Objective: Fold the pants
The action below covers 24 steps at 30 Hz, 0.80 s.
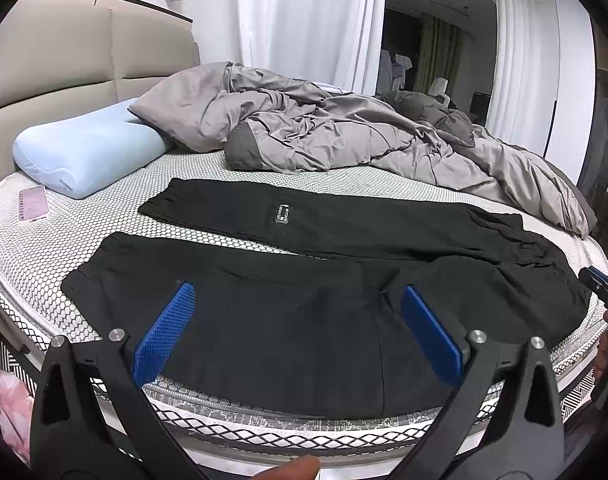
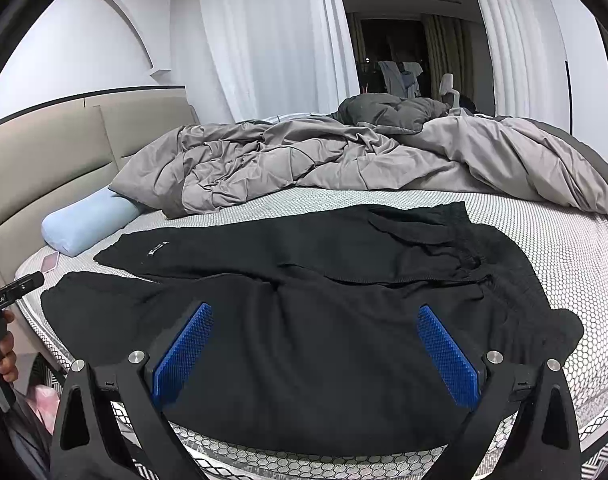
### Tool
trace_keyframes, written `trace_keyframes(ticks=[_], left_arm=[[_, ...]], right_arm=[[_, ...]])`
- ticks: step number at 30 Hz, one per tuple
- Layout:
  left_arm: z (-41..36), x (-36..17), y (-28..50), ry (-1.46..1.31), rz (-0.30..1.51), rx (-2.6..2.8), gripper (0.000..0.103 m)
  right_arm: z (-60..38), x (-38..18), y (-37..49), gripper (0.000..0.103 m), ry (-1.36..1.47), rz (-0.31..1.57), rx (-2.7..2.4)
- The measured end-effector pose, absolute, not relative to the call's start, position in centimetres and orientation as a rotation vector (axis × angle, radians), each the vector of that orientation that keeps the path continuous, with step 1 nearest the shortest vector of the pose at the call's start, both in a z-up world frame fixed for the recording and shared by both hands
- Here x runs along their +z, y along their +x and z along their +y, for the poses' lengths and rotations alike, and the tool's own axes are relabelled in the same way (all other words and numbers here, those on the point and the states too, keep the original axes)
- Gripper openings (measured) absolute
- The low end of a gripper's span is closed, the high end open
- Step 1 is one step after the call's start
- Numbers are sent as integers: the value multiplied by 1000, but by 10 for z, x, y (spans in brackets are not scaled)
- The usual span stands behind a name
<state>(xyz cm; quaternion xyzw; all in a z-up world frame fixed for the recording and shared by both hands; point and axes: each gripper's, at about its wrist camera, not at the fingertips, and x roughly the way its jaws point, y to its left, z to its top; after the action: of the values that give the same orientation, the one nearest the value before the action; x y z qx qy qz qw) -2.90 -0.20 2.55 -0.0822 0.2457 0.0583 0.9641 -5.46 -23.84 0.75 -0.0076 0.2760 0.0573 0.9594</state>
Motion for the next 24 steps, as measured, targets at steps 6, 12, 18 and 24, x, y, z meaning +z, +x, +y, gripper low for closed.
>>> trace_keyframes(ticks=[6,12,18,24], left_arm=[[2,25,-28,-166,497,119,102],[4,25,-28,-166,493,122,102],[7,22,-27,-170,492,122,102],[6,22,-26,-168,493,123,102]], right_arm=[[-237,8,-54,103,-17,562,115],[-237,7,-54,103,-18,563,116],[-237,7,-53,103,-21,564,113],[-237,7,-53,103,-23,563,114]])
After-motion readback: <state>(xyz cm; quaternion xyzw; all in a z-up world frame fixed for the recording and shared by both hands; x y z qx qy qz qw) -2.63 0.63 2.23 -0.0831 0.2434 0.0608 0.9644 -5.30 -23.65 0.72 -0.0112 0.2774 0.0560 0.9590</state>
